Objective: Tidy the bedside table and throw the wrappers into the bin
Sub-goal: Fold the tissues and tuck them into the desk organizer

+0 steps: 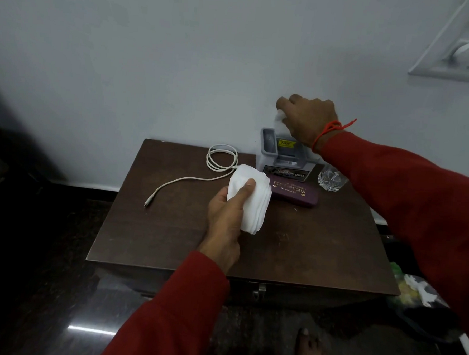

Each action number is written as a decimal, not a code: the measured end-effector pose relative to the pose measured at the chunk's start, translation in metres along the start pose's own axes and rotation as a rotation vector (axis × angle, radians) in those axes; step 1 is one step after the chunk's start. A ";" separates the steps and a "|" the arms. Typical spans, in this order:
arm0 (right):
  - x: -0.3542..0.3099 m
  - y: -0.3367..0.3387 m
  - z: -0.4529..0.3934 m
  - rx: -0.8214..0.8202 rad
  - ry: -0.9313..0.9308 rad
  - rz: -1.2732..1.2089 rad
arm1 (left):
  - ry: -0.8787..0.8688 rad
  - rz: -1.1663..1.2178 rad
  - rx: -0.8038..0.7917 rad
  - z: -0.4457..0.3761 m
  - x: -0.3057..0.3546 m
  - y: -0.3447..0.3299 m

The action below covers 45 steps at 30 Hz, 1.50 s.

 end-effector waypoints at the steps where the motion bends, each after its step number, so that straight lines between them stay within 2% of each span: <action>1: 0.001 -0.001 0.002 0.020 0.004 0.013 | 0.000 -0.001 0.002 0.000 0.000 0.000; 6: 0.013 -0.020 0.004 -0.125 -0.090 -0.020 | 0.002 0.007 0.002 0.001 0.000 0.001; 10: 0.017 -0.019 0.008 -0.027 -0.137 -0.058 | -0.001 0.002 -0.007 0.001 0.002 0.000; 13: 0.020 -0.032 0.010 -0.166 -0.143 -0.077 | 0.002 -0.003 -0.014 0.002 0.001 -0.002; 16: 0.027 -0.031 0.013 -0.109 -0.205 -0.260 | 0.002 0.005 -0.012 0.003 0.002 -0.001; 18: 0.022 -0.025 0.015 -0.046 -0.153 -0.252 | -0.006 0.008 -0.013 0.003 0.004 -0.001; 23: 0.018 -0.030 0.011 -0.140 -0.040 -0.100 | -0.004 -0.002 -0.011 0.003 0.002 -0.002; 27: 0.021 -0.031 0.005 -0.132 -0.076 -0.314 | -0.007 -0.001 -0.004 0.003 0.003 -0.002; 32: 0.024 -0.045 0.005 -0.299 -0.158 -0.419 | -0.010 0.003 -0.008 0.004 0.003 -0.002; 38: 0.025 -0.046 -0.005 -0.123 -0.145 -0.445 | -0.007 0.005 -0.010 0.004 0.004 -0.001; 41: 0.026 -0.054 -0.005 -0.221 -0.179 -0.438 | -0.004 0.004 -0.012 0.004 0.004 -0.001; 45: 0.027 -0.059 -0.001 -0.237 -0.221 -0.446 | -0.007 0.005 -0.017 0.003 0.004 -0.001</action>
Point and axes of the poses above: each hand's wrist, its own z-axis away from the middle knuckle, its own y-axis out of the back of the hand, x = y × z, the point moved 6 cm from there along -z, towards the middle knuckle, and after that the axes turned 5 degrees about -z, right-handed, at the moved point
